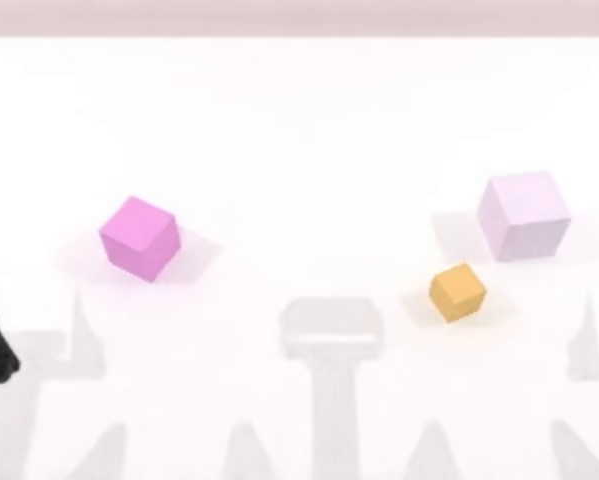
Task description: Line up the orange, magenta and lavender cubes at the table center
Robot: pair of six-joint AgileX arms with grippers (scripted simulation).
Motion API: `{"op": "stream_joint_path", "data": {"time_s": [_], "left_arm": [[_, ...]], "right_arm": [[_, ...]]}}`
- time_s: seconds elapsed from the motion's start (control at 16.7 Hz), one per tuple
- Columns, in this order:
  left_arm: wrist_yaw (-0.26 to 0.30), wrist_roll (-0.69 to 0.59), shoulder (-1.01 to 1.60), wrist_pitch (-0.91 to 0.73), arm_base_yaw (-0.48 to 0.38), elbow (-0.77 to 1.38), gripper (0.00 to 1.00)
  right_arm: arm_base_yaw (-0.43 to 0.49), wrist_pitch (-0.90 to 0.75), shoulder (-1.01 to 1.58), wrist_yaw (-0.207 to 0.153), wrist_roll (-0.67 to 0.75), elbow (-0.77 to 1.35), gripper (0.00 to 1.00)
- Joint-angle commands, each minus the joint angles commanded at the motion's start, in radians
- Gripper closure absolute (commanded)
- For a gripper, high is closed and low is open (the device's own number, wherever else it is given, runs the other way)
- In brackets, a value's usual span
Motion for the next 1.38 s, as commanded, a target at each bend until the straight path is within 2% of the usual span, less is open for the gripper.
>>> {"op": "stream_joint_path", "data": {"time_s": [0.24,0.54,1.38], "left_arm": [[0.000,0.000,0.000,0.000,0.000,0.000,0.00],[0.000,0.000,0.000,0.000,0.000,0.000,0.00],[0.000,0.000,0.000,0.000,0.000,0.000,0.00]], "right_arm": [[0.010,-0.021,0.030,0.000,0.001,0.030,0.00],[0.082,-0.190,0.294,0.000,0.009,0.275,0.00],[0.392,-0.952,1.718,0.002,0.033,1.319,0.00]]}}
